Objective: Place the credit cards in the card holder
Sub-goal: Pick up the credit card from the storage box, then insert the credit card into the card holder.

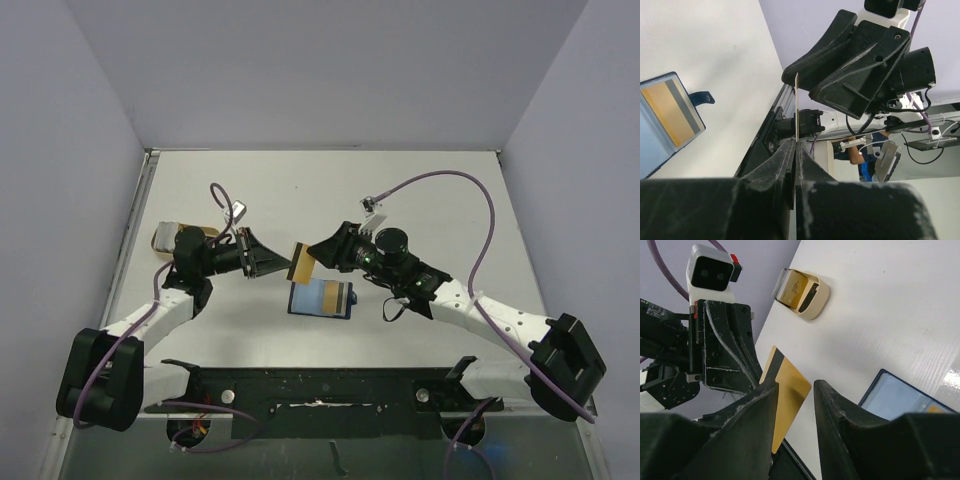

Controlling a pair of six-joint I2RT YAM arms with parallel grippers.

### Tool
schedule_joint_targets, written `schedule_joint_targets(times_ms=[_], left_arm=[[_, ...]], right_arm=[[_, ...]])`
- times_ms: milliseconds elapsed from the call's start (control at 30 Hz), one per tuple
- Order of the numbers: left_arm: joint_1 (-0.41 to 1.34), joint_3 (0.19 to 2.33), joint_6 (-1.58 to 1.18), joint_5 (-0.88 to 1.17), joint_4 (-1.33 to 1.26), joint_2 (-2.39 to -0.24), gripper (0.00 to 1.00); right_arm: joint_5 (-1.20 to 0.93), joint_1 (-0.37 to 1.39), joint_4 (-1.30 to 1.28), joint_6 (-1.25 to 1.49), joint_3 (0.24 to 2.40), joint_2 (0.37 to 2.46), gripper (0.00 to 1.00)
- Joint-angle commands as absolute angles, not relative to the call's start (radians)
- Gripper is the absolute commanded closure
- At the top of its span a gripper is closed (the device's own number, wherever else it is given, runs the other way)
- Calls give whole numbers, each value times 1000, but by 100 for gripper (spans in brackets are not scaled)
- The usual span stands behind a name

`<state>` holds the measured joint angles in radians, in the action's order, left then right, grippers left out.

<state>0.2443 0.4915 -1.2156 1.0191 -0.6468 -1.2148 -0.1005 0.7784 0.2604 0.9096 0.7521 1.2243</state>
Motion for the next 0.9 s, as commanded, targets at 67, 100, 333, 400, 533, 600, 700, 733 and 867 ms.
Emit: schedule_joint_targets(times_ms=[67, 100, 333, 400, 533, 600, 700, 733, 867], left_arm=[[249, 474, -1248, 1017, -775, -1198, 100], [250, 471, -1249, 1014, -776, -1199, 100], [250, 459, -1204, 983, -704, -1195, 75], [250, 467, -1154, 969, -636, -1192, 66], [253, 514, -954, 877, -357, -1174, 58], [257, 546, -853, 826, -219, -1174, 58], [265, 580, -729, 753, -70, -1184, 58], [268, 585, -708, 735, -48, -1191, 58], [280, 568, -693, 703, -55, -1223, 60]], right_arm=[[-112, 773, 355, 916, 759, 1192, 80], [-111, 774, 357, 915, 751, 1187, 86], [-124, 772, 367, 897, 724, 1172, 100], [-119, 772, 362, 886, 715, 1169, 100], [-95, 758, 316, 845, 706, 1170, 100], [-96, 743, 292, 828, 703, 1172, 100], [-98, 718, 269, 816, 696, 1179, 100], [-101, 712, 263, 816, 694, 1188, 100], [-128, 692, 258, 818, 692, 1236, 100]])
